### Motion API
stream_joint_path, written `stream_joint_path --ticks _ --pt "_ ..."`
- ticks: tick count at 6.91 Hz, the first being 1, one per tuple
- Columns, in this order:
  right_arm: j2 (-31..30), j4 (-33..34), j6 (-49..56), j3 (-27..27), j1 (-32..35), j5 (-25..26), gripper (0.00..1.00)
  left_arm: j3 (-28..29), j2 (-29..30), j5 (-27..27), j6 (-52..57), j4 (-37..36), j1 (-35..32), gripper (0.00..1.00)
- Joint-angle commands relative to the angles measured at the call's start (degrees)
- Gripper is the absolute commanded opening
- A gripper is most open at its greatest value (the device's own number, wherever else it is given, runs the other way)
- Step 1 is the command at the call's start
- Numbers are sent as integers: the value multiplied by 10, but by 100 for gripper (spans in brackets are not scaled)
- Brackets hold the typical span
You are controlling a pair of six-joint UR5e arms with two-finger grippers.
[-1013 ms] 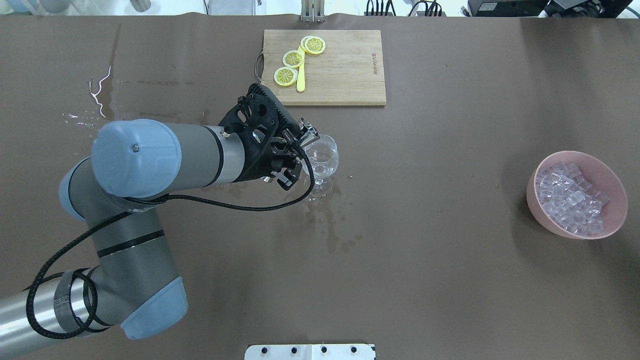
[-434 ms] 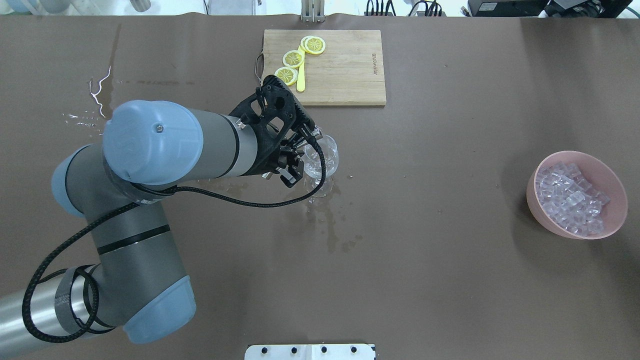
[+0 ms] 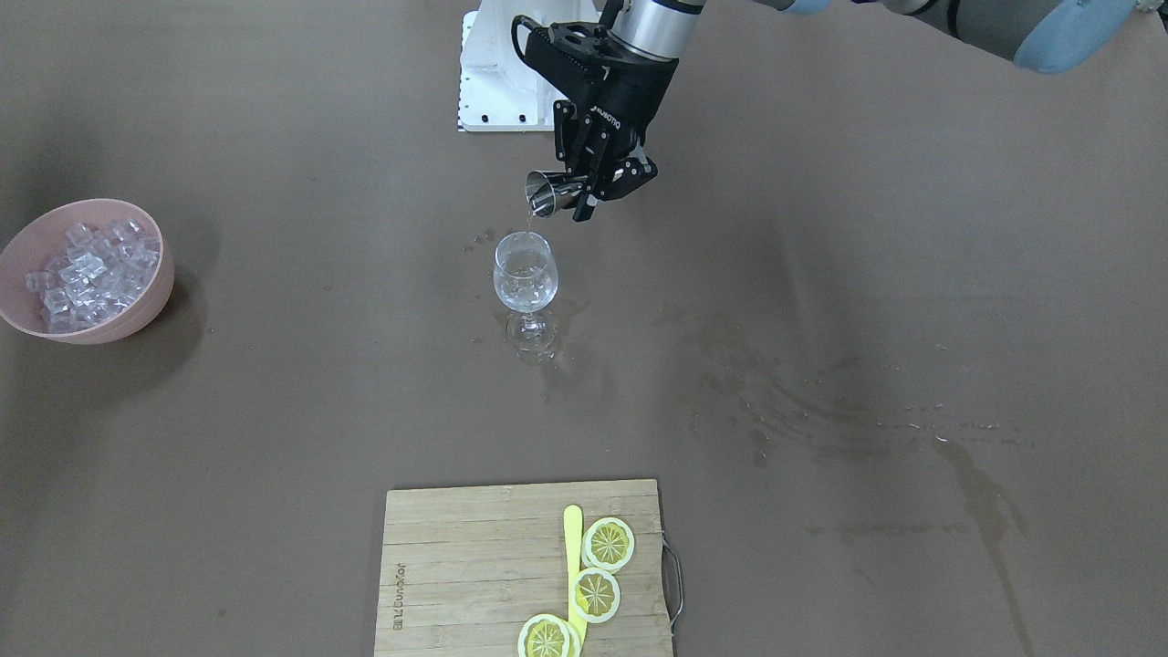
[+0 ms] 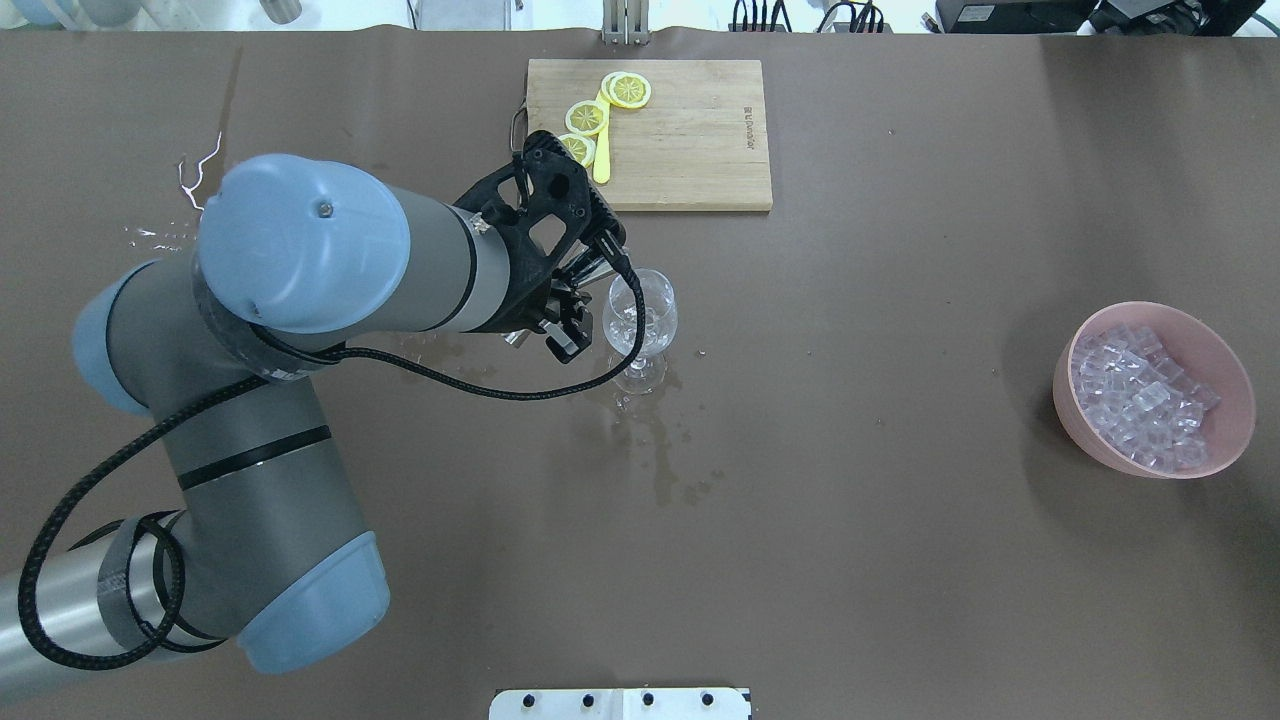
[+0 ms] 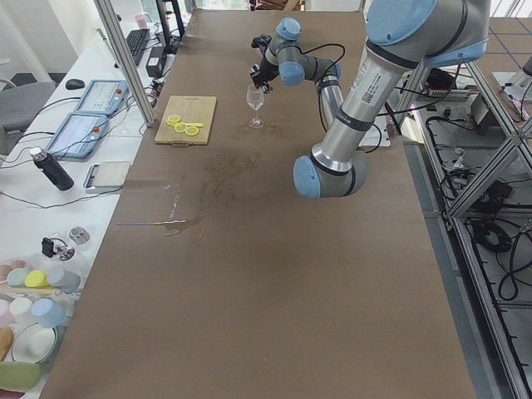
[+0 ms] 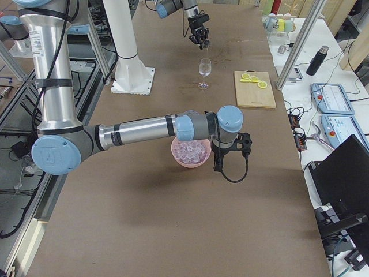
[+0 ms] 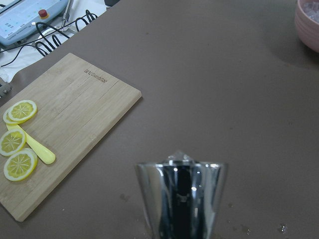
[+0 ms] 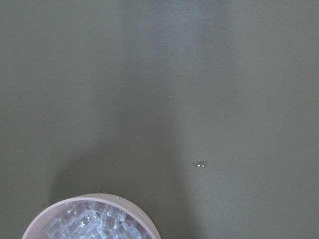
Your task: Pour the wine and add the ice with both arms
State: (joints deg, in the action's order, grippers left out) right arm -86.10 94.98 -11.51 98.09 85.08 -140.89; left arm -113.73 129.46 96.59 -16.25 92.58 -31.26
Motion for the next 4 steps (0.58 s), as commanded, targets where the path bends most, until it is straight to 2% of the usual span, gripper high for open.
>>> stream_joint_path --ticks 1,2,4 --pt "0 0 0 -1 0 0 100 -6 27 2 23 -71 -6 0" --pt "0 1 0 -2 0 0 100 -5 39 2 41 -104 -6 0" --pt "0 0 0 -5 0 -1 100 7 106 0 55 -207 -6 0"
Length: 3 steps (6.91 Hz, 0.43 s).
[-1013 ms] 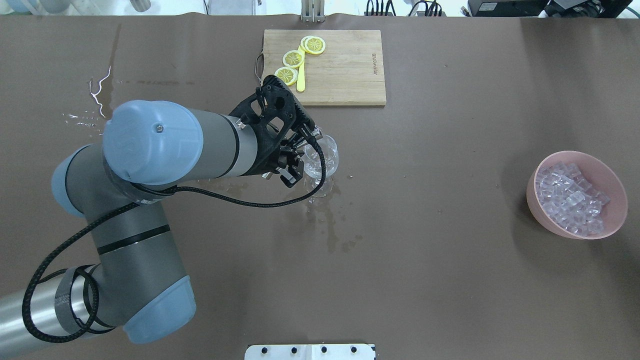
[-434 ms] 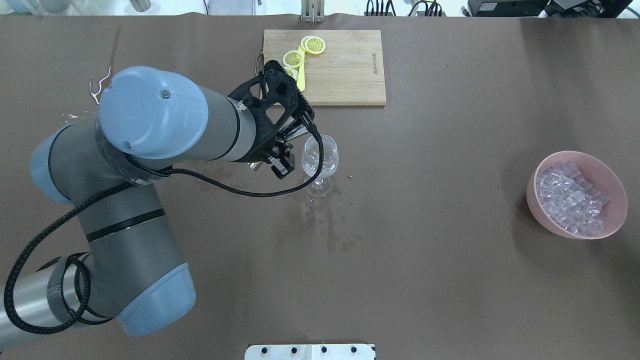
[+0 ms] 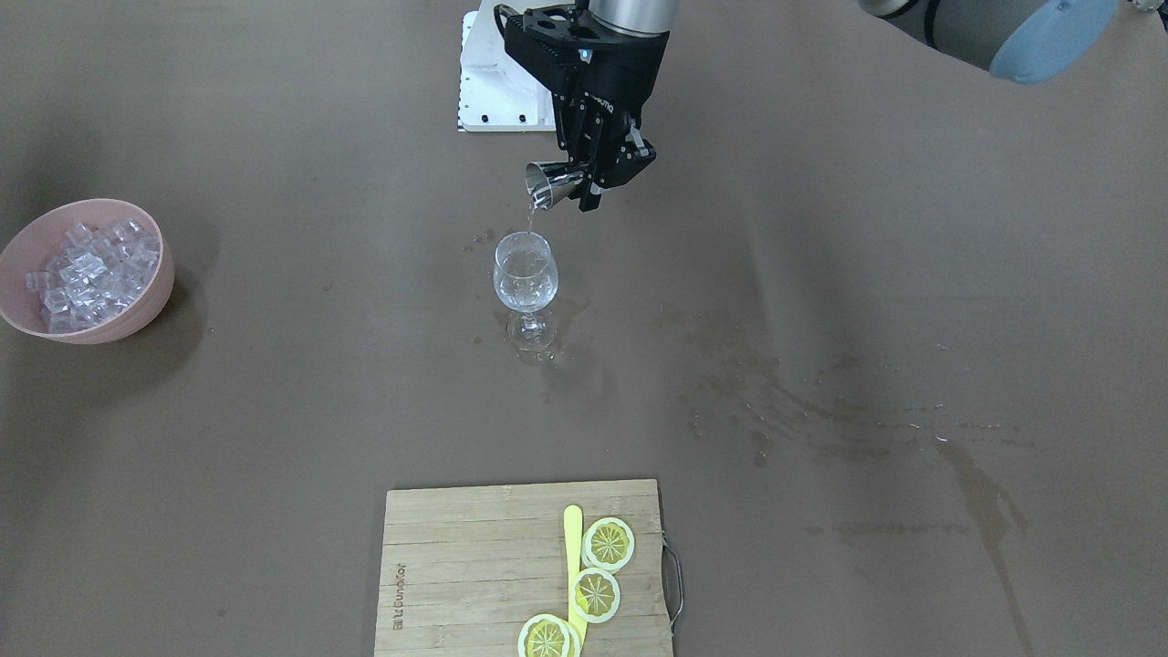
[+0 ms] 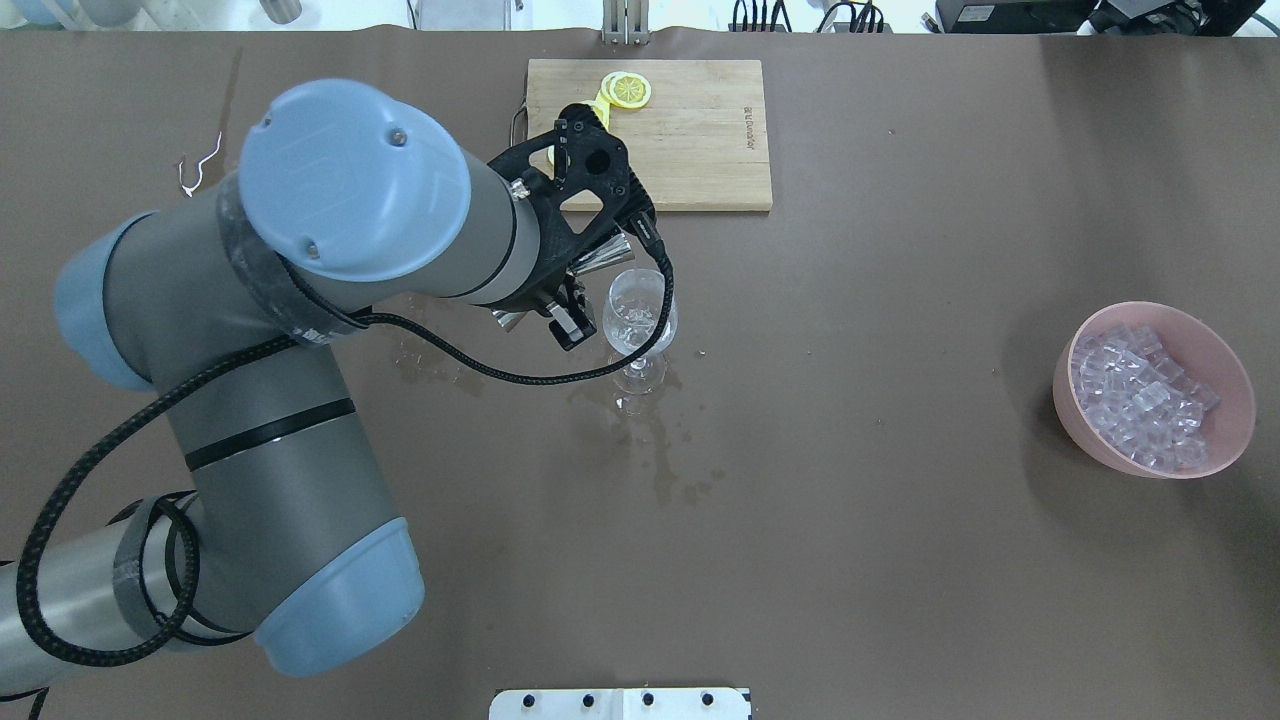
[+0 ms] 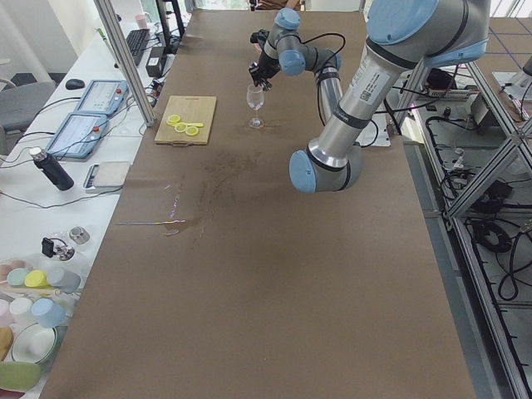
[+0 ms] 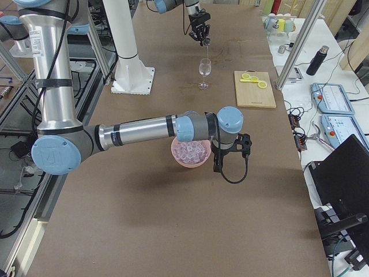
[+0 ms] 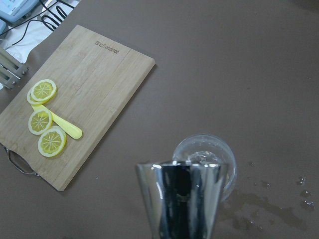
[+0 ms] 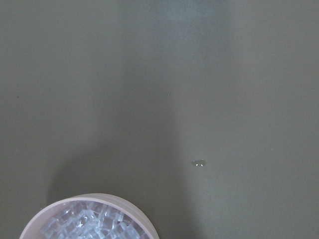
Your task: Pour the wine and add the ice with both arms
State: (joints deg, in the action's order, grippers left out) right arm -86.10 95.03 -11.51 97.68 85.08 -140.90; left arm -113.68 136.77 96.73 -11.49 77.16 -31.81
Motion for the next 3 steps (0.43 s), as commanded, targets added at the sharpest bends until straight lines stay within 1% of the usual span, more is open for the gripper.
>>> stream_joint_path --ticks 1,3 --pt "0 0 0 -1 0 -1 100 7 32 -1 26 -64 0 0" --pt "0 1 -1 0 0 -1 100 8 36 -2 49 -99 -1 0"
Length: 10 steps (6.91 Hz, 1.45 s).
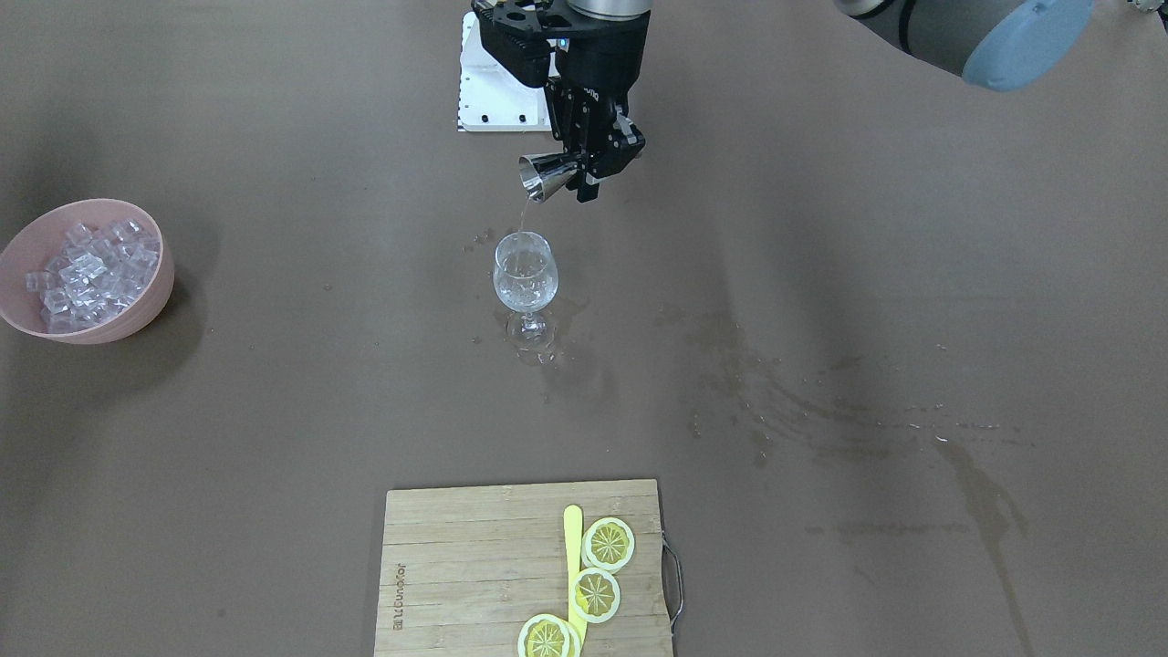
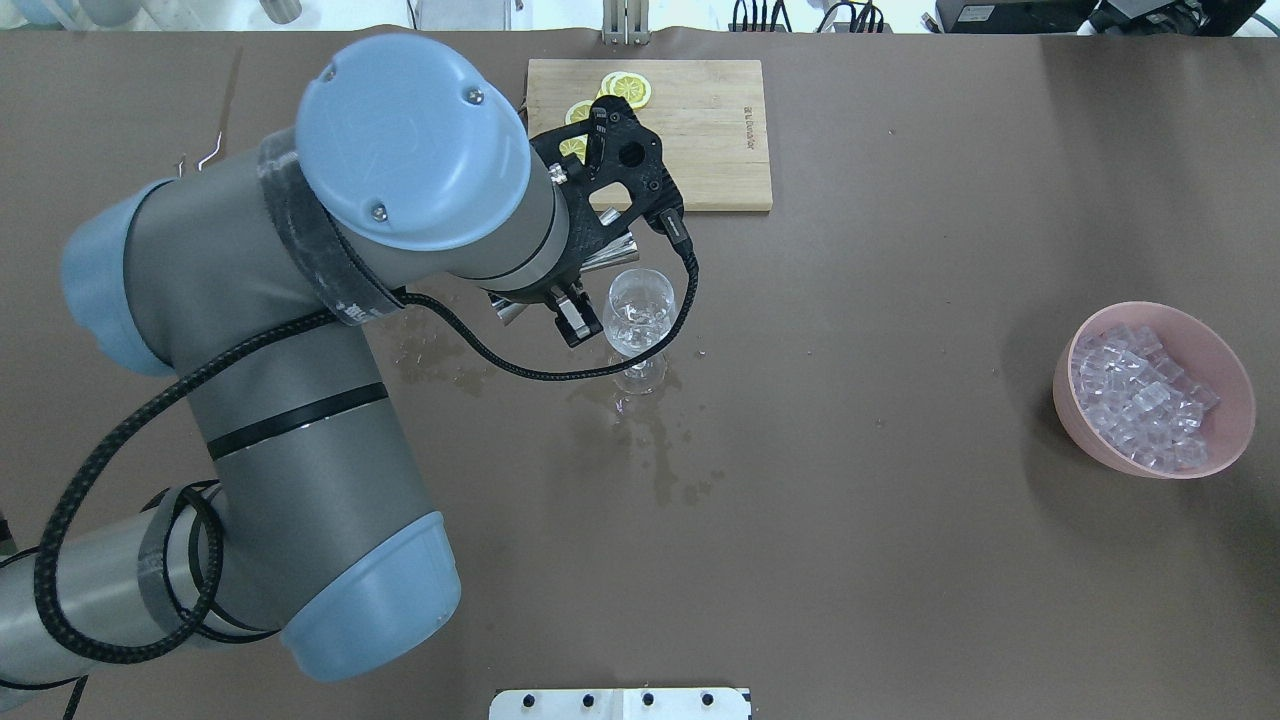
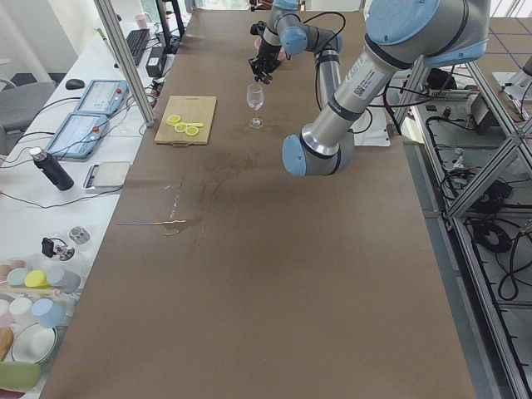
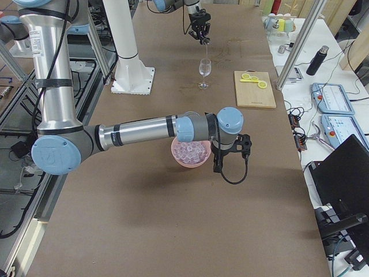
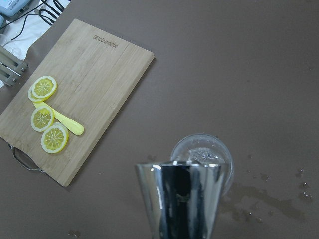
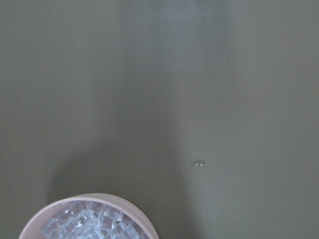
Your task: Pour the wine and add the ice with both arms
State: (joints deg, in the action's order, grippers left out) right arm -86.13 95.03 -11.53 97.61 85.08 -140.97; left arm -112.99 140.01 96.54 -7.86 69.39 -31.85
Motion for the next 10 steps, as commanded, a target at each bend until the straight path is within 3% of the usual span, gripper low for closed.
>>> stream_joint_path --ticks 1,3,4,6,9,10 --pt "0 0 -1 0 0 0 100 2 19 -2 45 -64 -1 0" --pt "0 0 -1 0 0 0 100 7 26 -4 51 -73 -1 0" --pt "0 1 -1 0 0 0 100 4 23 -3 44 -44 -4 0" --pt "2 0 -1 -1 -4 1 100 -2 -23 -4 -3 59 -26 0" --pt "2 -1 -1 -1 -5 0 100 -20 -91 -3 -114 125 -85 0" --pt "2 -2 -1 0 -5 0 100 -16 -139 -3 -162 196 -94 0"
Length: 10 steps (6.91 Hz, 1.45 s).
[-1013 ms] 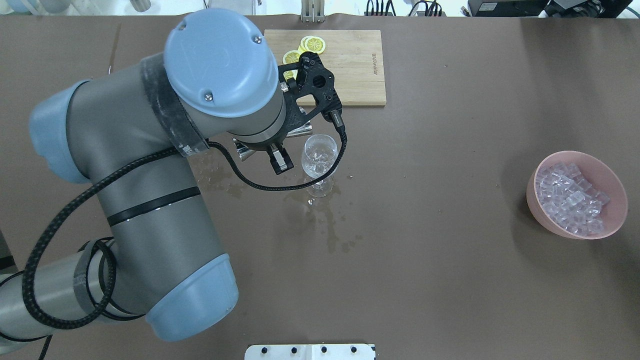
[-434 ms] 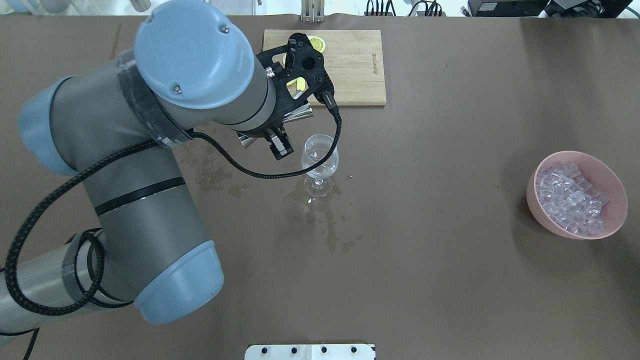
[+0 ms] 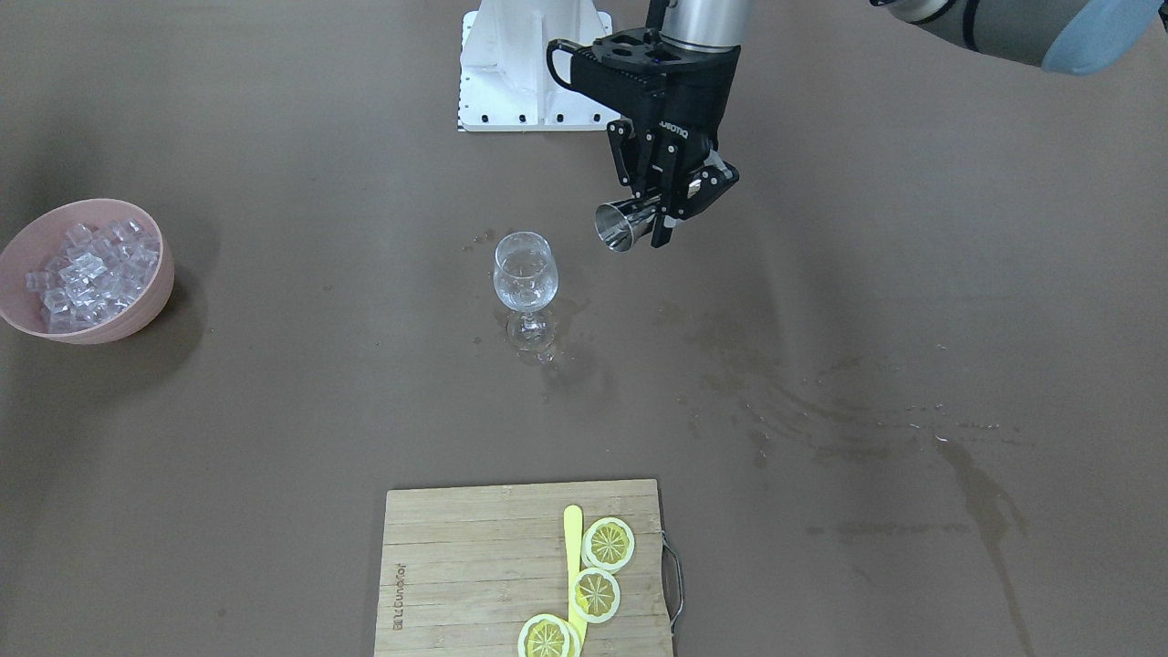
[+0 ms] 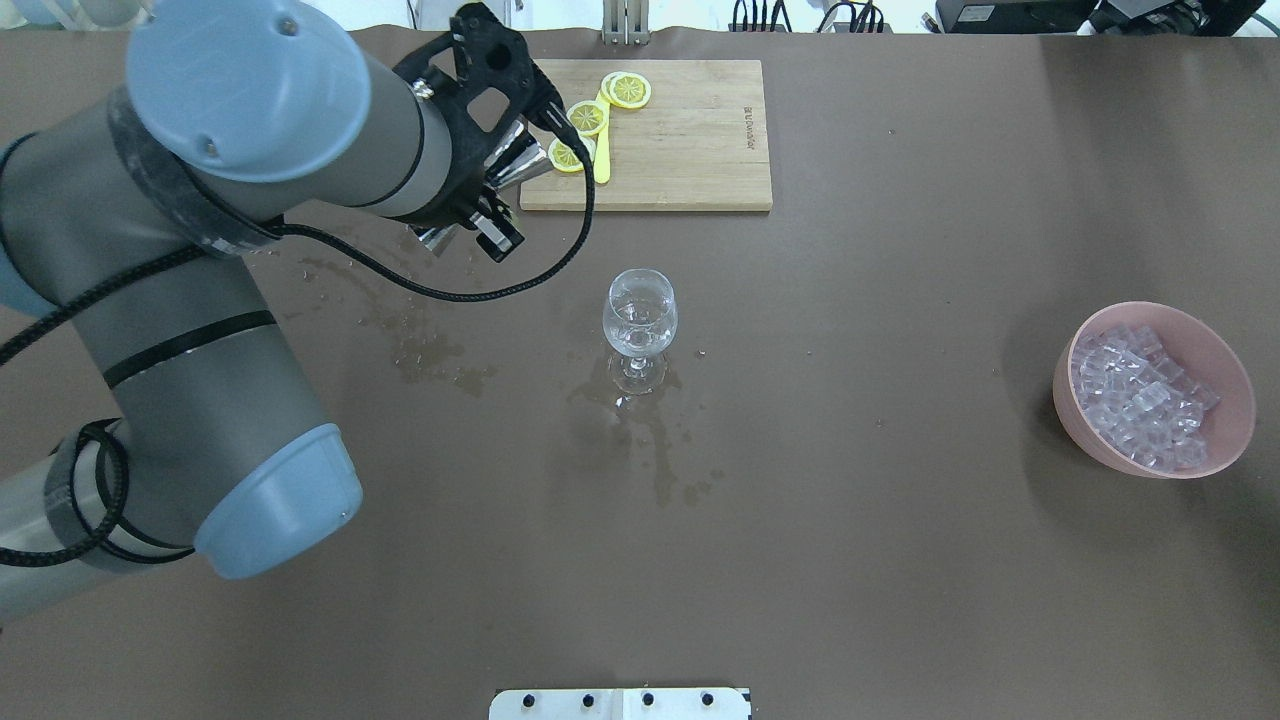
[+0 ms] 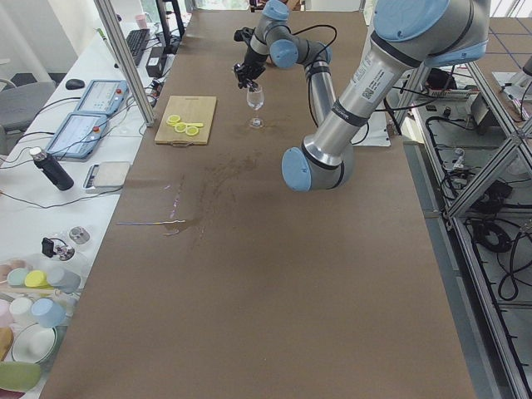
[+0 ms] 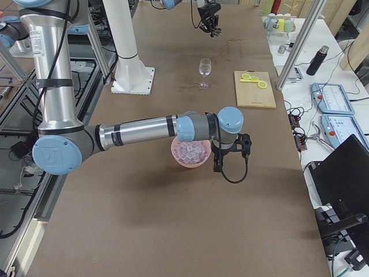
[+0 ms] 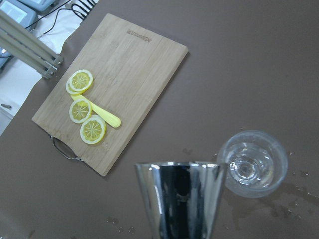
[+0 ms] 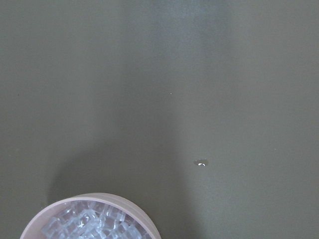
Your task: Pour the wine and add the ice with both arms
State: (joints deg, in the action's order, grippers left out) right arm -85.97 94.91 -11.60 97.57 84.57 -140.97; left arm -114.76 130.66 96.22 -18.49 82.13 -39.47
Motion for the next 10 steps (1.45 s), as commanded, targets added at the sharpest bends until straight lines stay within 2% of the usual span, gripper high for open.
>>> stream_joint_path --ticks 1,2,3,4,5,7,9,10 --pt "4 0 0 1 0 1 100 15 -103 -1 -86 172 -36 0" --pt "7 0 0 2 0 1 100 42 -148 -1 -126 288 -55 0" --pt "7 0 1 5 0 1 100 44 -195 -1 -134 349 -80 0" --pt "9 -1 0 9 0 0 100 46 -244 -15 -134 439 -103 0" --pt "12 0 0 7 -2 0 100 48 -293 -61 -148 519 -111 0" --pt "19 -2 -34 21 -10 -7 100 72 -316 -151 -221 592 -109 0" --pt "19 0 -35 25 -10 -7 100 178 -320 -234 -294 756 -105 0" --pt "19 0 -36 26 -11 -7 100 217 -318 -290 -306 782 -101 0"
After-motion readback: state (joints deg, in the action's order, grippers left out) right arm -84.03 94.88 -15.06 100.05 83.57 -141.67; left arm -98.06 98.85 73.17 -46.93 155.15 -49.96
